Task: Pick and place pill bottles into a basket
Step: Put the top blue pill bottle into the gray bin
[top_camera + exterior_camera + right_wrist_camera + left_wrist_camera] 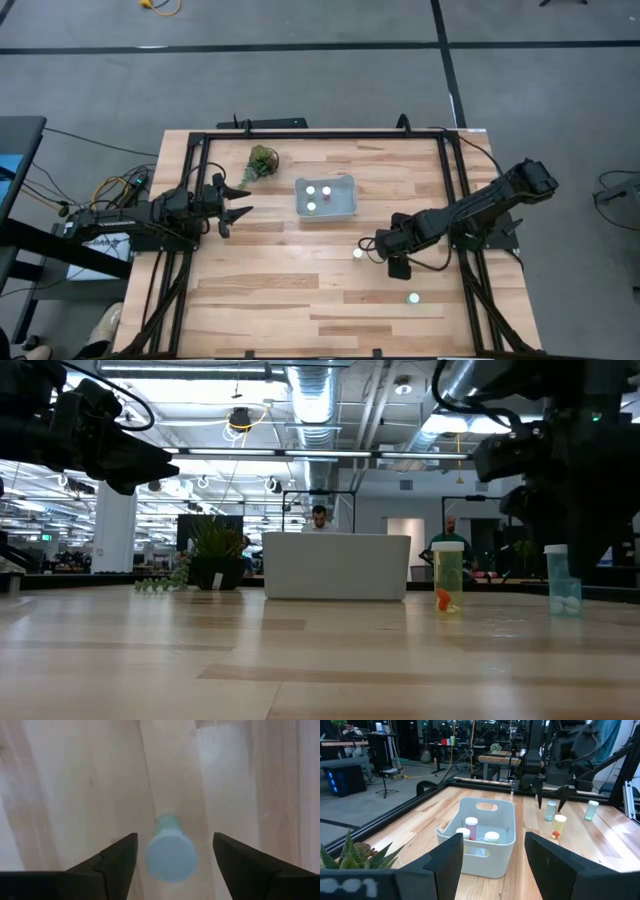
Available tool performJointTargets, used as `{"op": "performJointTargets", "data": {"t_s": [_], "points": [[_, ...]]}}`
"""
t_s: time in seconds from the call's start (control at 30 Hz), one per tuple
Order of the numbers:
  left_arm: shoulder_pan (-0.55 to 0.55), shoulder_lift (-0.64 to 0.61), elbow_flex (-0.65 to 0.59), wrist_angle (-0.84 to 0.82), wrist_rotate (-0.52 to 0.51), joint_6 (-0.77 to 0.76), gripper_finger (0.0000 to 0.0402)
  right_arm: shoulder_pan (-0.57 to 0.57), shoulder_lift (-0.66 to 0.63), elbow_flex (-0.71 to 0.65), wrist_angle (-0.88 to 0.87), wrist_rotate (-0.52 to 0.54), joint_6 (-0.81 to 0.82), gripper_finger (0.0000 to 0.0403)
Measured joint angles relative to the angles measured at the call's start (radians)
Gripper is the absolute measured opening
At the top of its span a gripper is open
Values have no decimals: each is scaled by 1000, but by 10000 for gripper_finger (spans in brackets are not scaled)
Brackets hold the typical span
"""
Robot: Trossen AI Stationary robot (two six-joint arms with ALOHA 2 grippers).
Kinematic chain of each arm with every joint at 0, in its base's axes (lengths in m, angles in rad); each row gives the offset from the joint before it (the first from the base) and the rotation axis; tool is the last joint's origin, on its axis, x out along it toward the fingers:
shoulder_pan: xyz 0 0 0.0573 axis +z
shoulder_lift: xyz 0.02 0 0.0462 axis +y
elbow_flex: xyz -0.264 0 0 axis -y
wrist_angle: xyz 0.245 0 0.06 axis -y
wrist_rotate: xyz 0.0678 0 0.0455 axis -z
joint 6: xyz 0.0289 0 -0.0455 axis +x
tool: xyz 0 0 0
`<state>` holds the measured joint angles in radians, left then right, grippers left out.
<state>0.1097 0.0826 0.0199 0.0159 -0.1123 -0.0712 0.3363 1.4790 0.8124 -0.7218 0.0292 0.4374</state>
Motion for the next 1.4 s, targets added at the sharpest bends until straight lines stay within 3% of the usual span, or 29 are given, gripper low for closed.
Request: {"op": "performJointTargets", "data": {"t_s": [0.47,0.63,0.77,0.97,1.2,1.4], "points": [[0,0,0,0,0,2,201,-24,-86,19,0,-1,-15,100],[0,0,0,0,0,-1,201,-61,-117,93,-58,11,-81,113],[0,0,0,0,0,-1,201,-120,-120,179,-103,84,-198,128],[0,0,0,0,0,-1,201,-260,-116,265,-82,109,-431,105],[0,0,0,0,0,-1,201,-421,-112,277,34,53,-595,121],[0,0,0,0,1,-1,201,-499,1,302,113,-14,-680,113]]}}
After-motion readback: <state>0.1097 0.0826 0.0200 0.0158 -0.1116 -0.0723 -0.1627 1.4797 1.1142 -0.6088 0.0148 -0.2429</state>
